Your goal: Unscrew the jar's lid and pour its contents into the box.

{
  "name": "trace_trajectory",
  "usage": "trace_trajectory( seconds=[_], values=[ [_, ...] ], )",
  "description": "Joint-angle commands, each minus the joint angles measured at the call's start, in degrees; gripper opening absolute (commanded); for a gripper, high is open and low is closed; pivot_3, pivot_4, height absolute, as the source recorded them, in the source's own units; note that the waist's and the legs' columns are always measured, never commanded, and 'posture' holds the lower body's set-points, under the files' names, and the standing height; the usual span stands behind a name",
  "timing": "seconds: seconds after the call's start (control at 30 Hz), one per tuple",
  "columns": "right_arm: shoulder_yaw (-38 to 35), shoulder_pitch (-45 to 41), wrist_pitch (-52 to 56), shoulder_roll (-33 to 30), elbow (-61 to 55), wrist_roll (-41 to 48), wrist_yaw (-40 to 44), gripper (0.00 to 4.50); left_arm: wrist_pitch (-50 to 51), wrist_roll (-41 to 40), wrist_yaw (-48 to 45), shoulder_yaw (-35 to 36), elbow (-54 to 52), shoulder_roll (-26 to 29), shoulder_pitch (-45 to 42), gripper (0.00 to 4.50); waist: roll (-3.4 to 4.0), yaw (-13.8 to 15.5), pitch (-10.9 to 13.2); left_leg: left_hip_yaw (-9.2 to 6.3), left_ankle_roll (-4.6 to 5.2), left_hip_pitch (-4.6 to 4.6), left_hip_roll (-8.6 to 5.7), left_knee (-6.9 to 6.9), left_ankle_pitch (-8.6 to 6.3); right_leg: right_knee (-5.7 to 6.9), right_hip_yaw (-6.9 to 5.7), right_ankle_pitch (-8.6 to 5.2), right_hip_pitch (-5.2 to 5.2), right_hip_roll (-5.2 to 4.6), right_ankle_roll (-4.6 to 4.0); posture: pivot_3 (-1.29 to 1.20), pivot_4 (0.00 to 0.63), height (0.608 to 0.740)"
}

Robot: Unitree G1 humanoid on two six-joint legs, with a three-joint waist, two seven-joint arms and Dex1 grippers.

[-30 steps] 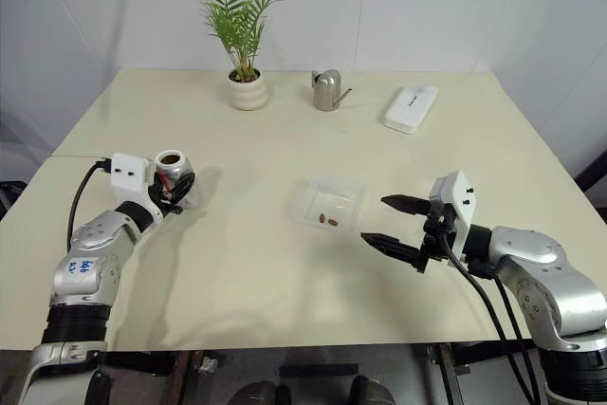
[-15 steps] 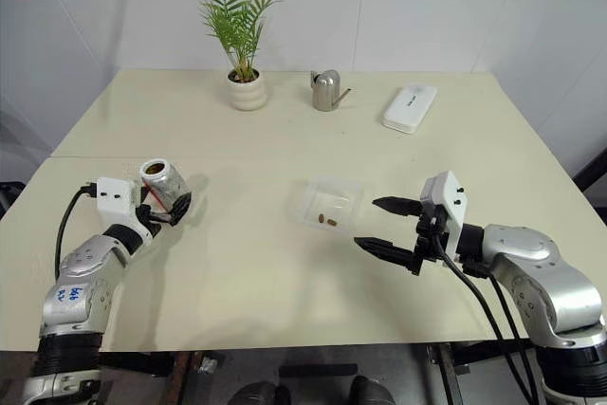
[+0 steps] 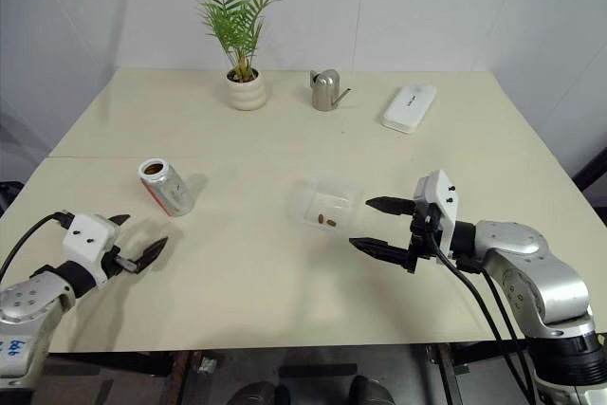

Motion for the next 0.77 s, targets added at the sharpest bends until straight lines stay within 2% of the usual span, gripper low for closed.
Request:
trace_trajectory(
  seconds=[0.03, 0.17, 0.43, 0.57, 0.77],
  values=[
    [0.1, -3.7, -5.5, -0.8, 3.5, -3.2, 1.9, 4.50, -6.4, -2.3, -6.0, 1.2, -4.2, 2.6, -3.1, 4.49, 0.01, 0.0, 0.0, 0.01, -0.03, 0.00, 0.00, 0.00, -0.02, 0.00, 0.00, 0.02, -0.01, -0.01, -0.03, 0.00, 0.150, 0.740],
    [-0.6, -4.1, -6.8, -0.2, 5.6, -4.0, 1.3, 4.50, -5.3, -4.8, -10.8, -1.2, -5.1, 3.6, -7.9, 4.49, 0.02, -0.2, 0.0, 0.01, -0.03, 0.02, 0.04, -0.01, 0.00, 0.03, -0.02, 0.07, -0.01, 0.00, -0.11, 0.00, 0.150, 0.740],
    [-2.1, -6.6, -7.4, 1.7, 9.1, -3.5, -1.1, 4.50, -3.7, -6.7, -19.6, -6.5, -5.1, 4.4, -11.1, 4.49, 0.07, -1.2, 0.0, 0.30, 0.02, 0.03, 0.06, -0.08, 0.03, -0.02, -0.06, 0.07, -0.06, 0.11, -0.11, 0.00, 0.150, 0.740],
    [-2.2, -4.8, -6.5, 1.0, 6.9, -2.7, -0.4, 4.50, -2.2, -8.7, -22.2, -6.0, -5.4, 4.2, -9.8, 4.49, 0.07, -1.5, 0.0, 0.27, 0.01, 0.05, 0.11, -0.08, 0.03, -0.02, -0.06, 0.06, -0.06, 0.14, -0.11, 0.00, 0.150, 0.740],
    [-1.8, -5.5, -8.2, 1.2, 7.7, -4.4, 0.0, 4.50, -0.5, -8.9, -21.0, -4.7, -6.8, 3.5, -8.1, 4.49, 0.07, -1.6, 0.0, 0.27, 0.01, 0.06, 0.10, -0.08, 0.04, 0.00, -0.03, 0.07, -0.06, 0.13, -0.11, 0.00, 0.150, 0.740]
  ],
)
